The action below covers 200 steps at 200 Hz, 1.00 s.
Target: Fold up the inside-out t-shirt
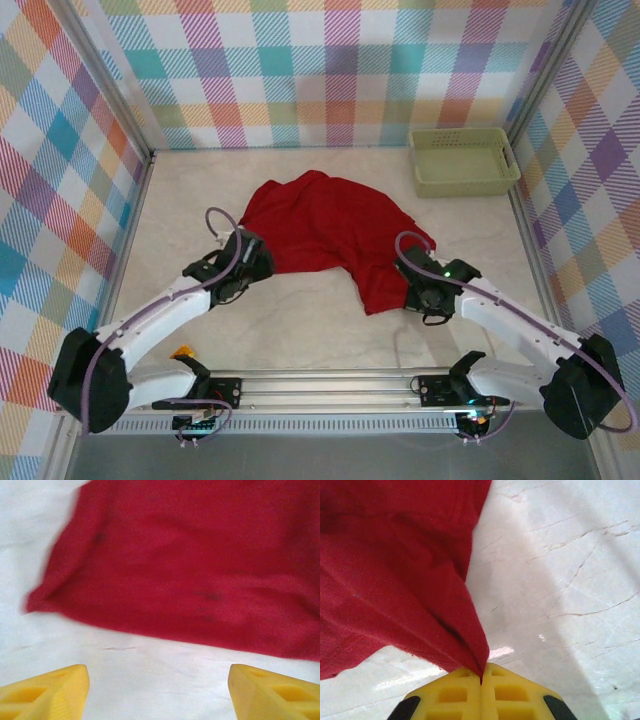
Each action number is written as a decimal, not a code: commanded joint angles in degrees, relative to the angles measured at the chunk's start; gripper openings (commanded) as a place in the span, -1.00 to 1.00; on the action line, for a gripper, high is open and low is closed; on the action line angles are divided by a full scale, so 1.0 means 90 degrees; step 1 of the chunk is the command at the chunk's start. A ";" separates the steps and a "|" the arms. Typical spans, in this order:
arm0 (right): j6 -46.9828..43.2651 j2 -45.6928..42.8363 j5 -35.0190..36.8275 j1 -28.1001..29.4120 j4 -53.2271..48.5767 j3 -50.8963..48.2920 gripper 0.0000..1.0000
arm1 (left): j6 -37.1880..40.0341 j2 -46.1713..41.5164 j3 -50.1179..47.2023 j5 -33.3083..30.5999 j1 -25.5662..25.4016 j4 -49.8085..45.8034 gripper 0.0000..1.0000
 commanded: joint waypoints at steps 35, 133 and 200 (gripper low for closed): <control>-0.0953 -0.0274 -0.0374 -0.1178 0.0193 -0.0014 -1.00 | 0.0207 0.0772 0.0089 -0.0220 0.0807 -0.0714 0.46; -0.1662 -0.0153 -0.1254 -0.3184 0.1039 0.0099 -1.00 | 0.0773 0.1890 0.0673 0.0751 0.1354 -0.0245 0.13; -0.1753 0.0011 -0.1176 -0.3209 0.1174 0.0187 -1.00 | 0.0516 0.1945 0.0519 0.0491 0.1068 -0.0667 0.07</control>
